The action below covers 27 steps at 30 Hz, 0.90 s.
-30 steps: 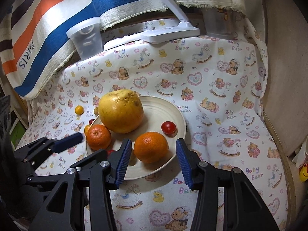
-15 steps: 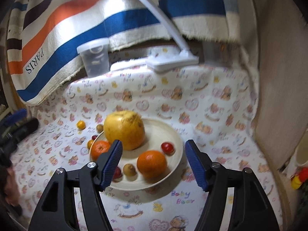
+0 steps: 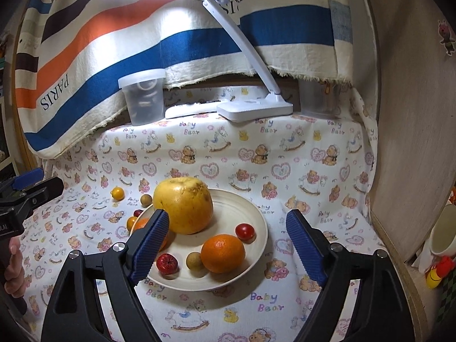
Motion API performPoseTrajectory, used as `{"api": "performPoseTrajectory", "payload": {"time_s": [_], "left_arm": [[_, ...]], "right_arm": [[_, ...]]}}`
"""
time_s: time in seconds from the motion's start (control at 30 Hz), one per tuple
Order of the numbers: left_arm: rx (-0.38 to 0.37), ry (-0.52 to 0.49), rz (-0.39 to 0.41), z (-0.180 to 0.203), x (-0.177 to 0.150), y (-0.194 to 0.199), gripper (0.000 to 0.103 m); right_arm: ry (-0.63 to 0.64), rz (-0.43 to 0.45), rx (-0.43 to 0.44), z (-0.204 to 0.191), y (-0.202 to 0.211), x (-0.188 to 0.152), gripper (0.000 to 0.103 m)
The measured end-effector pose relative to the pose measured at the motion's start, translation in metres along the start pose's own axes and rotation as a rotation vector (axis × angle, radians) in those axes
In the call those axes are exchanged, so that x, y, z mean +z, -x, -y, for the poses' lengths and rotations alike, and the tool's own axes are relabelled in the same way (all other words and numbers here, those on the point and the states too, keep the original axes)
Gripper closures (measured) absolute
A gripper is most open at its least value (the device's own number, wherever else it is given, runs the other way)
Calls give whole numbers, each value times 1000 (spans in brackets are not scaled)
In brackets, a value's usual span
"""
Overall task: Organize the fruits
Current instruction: 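Move the left gripper to the small orange and close on it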
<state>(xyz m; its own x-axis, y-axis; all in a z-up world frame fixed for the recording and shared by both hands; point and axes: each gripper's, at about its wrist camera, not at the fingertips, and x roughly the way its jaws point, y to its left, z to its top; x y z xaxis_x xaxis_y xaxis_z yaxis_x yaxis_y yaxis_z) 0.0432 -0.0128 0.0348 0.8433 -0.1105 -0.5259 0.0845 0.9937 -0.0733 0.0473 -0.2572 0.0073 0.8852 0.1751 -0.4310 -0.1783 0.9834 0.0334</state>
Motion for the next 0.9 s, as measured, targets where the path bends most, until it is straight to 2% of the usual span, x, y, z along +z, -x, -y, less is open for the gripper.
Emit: {"api": "performPoseTrajectory", "payload": {"time_s": [0.03, 0.07, 0.13, 0.2, 0.27, 0.33, 0.47, 0.57, 0.67, 0.77, 0.9], "left_arm": [[-34, 36, -64, -4, 1, -10, 15], [-72, 95, -133, -11, 3, -21, 21], [-103, 176, -223, -19, 2, -38, 38], [-126, 228, -278, -22, 1, -54, 48], [-114, 245, -316, -20, -2, -67, 54], [-115, 258, -347, -16, -5, -78, 67], [-115, 284, -401, -10, -12, -98, 72], [-71, 293, -406, -11, -13, -110, 74], [-60, 313, -409, -15, -13, -117, 74], [-64, 319, -411, -15, -14, -122, 74], [-107, 352, -417, -16, -16, -128, 75]], "right_arm": [[2, -1, -4, 0, -1, 0, 18], [4, -1, -7, 0, -2, -1, 18], [10, -5, -9, -1, -5, -2, 18], [13, -8, -10, -1, -6, -2, 18], [17, -9, -10, -2, -7, -2, 18], [22, -9, -10, -2, -7, -2, 18], [30, -11, -8, -3, -8, -2, 18], [28, -10, -7, -3, -7, -3, 18], [29, -9, -2, -4, -6, -2, 18], [33, -6, -2, -5, -5, -2, 18], [33, -5, -2, -5, -5, -3, 18]]}}
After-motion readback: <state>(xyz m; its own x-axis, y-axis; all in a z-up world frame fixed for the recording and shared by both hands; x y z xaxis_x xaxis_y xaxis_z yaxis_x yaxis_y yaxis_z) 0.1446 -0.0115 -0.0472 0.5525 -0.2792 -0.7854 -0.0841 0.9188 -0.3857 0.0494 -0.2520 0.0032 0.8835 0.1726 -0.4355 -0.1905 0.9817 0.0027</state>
